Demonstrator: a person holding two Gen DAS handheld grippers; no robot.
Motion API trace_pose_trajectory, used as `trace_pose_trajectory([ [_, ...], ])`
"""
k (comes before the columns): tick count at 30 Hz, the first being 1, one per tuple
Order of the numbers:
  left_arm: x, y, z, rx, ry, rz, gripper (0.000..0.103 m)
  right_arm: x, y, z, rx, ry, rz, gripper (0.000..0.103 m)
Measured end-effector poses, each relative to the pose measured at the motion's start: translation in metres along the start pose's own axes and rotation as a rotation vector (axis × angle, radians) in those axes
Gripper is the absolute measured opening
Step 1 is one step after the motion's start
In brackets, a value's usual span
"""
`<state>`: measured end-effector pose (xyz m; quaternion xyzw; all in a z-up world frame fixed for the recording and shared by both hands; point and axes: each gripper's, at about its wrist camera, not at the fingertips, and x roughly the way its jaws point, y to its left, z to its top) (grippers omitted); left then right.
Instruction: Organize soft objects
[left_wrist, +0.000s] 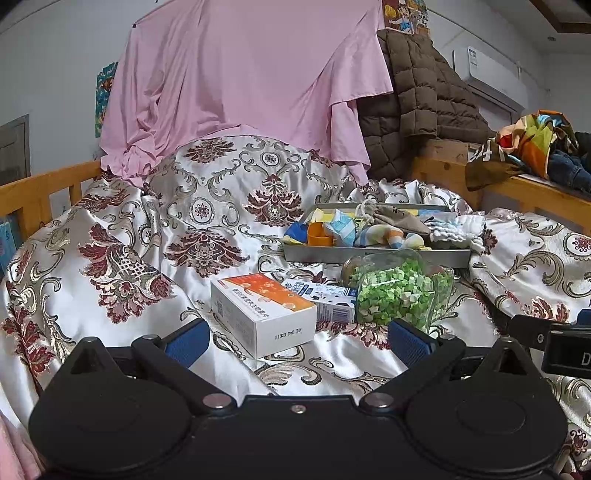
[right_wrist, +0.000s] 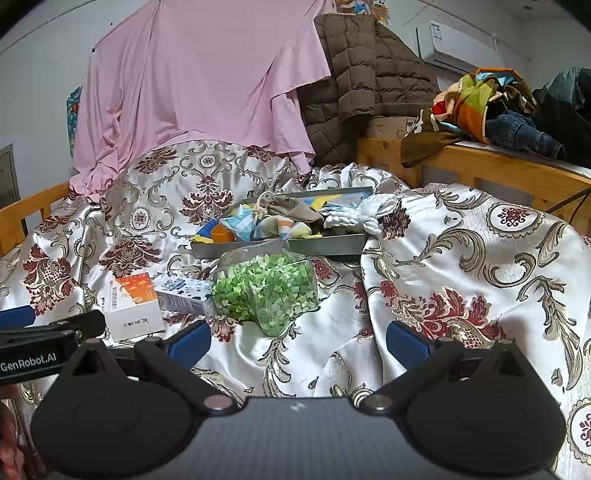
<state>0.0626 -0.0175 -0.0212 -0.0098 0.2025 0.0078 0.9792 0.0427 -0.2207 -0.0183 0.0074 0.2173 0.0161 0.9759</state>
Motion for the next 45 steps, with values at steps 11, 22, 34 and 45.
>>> trace_pose_trajectory([
  [11,0.0004,-0.001,-0.0011,0.003,0.003,0.002,0.102,0.0,0.0,-0.0006,0.002,0.002,-0.002,0.103],
  [22,0.0005,-0.0006,-0.0023,0.007,0.001,0.004,0.102,0.0004,-0.0002,-0.0013,0.003,0.003,-0.002,0.103],
  [34,0.0003,-0.0015,-0.0024,0.009,0.001,0.006,0.102,0.0018,-0.0002,-0.0058,0.004,0.011,-0.006,0.103],
  [45,0.0001,-0.0021,-0.0024,0.012,0.001,0.007,0.102,0.0018,0.0002,-0.0061,0.004,0.014,-0.005,0.103],
])
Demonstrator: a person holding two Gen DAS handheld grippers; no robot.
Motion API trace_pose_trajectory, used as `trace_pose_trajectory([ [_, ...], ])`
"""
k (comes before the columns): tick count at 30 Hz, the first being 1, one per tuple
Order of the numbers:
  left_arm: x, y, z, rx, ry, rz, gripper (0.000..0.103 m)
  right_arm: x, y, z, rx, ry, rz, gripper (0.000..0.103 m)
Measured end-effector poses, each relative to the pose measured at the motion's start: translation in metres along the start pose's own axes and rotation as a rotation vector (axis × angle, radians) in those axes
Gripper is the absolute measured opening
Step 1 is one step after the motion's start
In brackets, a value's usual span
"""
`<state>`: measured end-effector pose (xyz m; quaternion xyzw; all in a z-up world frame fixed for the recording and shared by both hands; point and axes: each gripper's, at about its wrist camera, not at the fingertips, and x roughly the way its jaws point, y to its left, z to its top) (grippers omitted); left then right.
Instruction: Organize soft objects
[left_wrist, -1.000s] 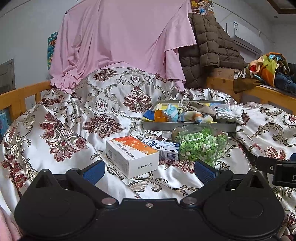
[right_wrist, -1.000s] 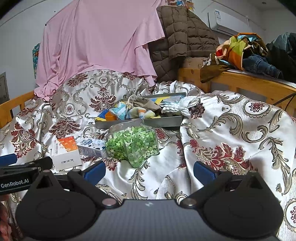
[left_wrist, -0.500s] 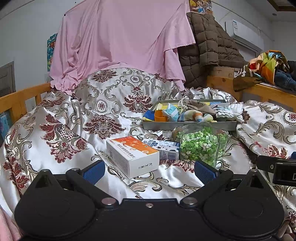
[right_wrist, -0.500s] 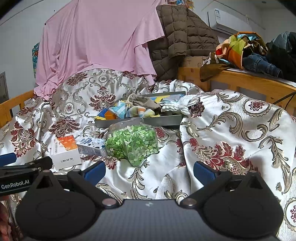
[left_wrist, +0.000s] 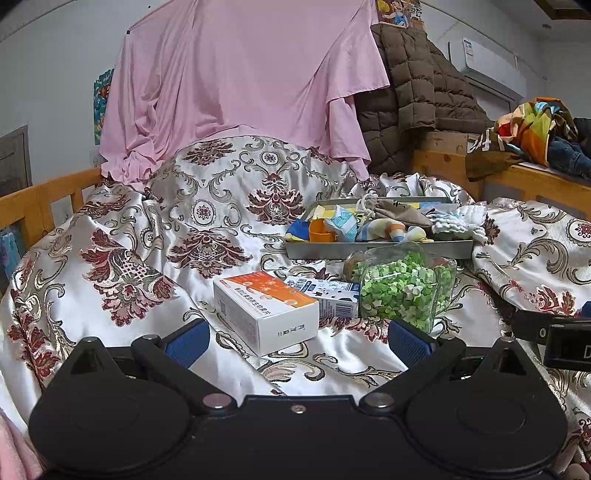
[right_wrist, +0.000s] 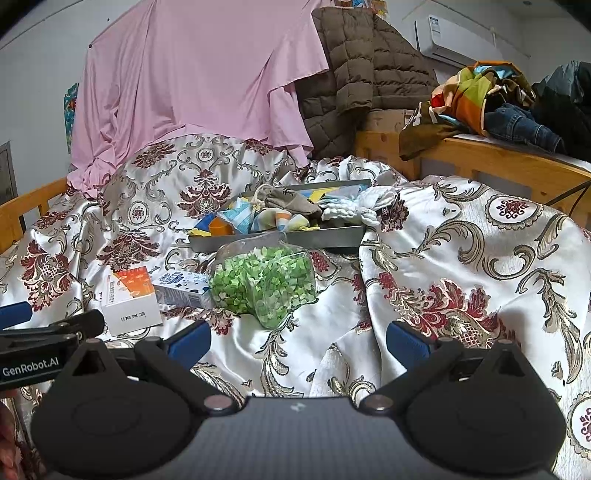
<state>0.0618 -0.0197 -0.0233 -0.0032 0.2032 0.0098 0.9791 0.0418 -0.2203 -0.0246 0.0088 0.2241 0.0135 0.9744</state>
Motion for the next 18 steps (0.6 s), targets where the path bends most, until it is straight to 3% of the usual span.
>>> trace_pose_trajectory([
  [18,-0.0002,-0.0011,-0.0002,0.005,0.0,0.002,0.102,0.0002,0.0004,-0.0007,0.001,0.003,-0.001,0.103],
])
